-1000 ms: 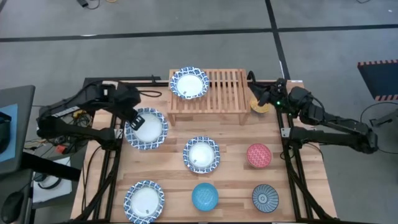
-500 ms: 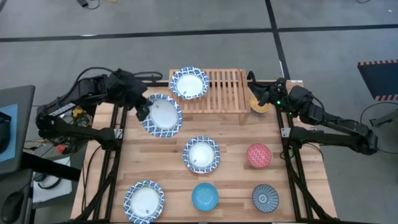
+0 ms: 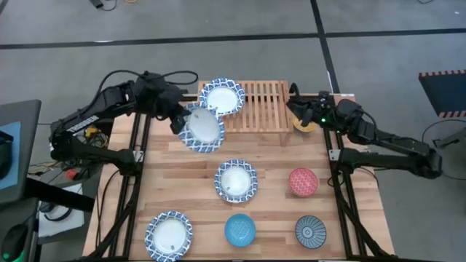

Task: Place and stack bowls onto a shelf
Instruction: Stack the top left white bowl on top of the other white bowl on the shelf

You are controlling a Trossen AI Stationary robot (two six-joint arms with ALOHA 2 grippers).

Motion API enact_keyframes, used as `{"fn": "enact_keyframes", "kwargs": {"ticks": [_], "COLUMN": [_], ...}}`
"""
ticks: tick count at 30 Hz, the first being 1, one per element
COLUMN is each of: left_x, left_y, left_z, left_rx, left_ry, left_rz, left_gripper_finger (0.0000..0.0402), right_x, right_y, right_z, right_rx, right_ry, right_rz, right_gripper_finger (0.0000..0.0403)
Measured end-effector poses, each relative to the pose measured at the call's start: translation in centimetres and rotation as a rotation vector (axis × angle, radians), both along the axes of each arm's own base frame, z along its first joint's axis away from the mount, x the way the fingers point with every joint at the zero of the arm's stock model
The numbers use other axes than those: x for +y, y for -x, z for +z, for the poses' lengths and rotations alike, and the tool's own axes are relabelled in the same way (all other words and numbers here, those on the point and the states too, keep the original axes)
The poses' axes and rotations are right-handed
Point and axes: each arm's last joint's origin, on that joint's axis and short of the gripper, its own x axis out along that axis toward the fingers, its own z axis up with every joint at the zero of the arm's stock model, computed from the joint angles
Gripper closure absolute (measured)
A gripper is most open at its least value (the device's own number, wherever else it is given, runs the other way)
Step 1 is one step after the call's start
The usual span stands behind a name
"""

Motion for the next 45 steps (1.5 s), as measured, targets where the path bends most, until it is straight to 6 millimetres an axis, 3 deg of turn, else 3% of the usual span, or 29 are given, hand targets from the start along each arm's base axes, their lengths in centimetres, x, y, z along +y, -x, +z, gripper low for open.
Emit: {"fn": "enact_keyframes", "kwargs": {"ticks": [4, 9, 12, 22, 33, 37, 43, 45], "left_x": [0.5, 1.7, 2.2, 3.2, 3.2, 3.2, 3.0, 3.0], "left_y": [-1.0, -2.2, -3.1, -5.4, -5.3, -5.4, -5.3, -5.3], "left_z": [0.8, 1.1, 0.9, 0.2, 0.5, 0.7, 0.6, 0.4], "left_rx": [-0.085, -0.127, -0.134, -0.148, -0.158, -0.188, -0.186, -0.175], "left_ry": [-0.094, -0.217, -0.239, -0.271, -0.303, -0.298, -0.281, -0.263], "left_rz": [0.021, 0.207, 0.242, 0.244, 0.271, 0.253, 0.244, 0.249], "left_gripper_finger": [0.0402, 0.0401, 0.0401, 0.0402, 0.0402, 0.0402, 0.0393, 0.038], "right_x": [0.2, 0.5, 0.1, -1.9, -2.2, -2.8, -4.2, -5.3], "right_y": [-2.2, -5.5, -7.5, -13.6, -16.6, -17.6, -17.4, -16.9], "right_z": [1.9, 5.4, 6.8, 8.4, 8.8, 8.3, 8.4, 8.3], "right_rx": [0.017, 0.051, 0.151, 0.363, 0.399, 0.424, 0.45, 0.432], "right_ry": [0.033, 0.156, 0.216, 0.289, 0.32, 0.302, 0.262, 0.196], "right_rz": [0.076, 0.132, 0.105, 0.1, 0.13, 0.123, 0.068, 0.056], "right_gripper_finger": [0.0163, 0.0163, 0.0163, 0.0163, 0.0167, 0.0215, 0.0378, 0.0381]}}
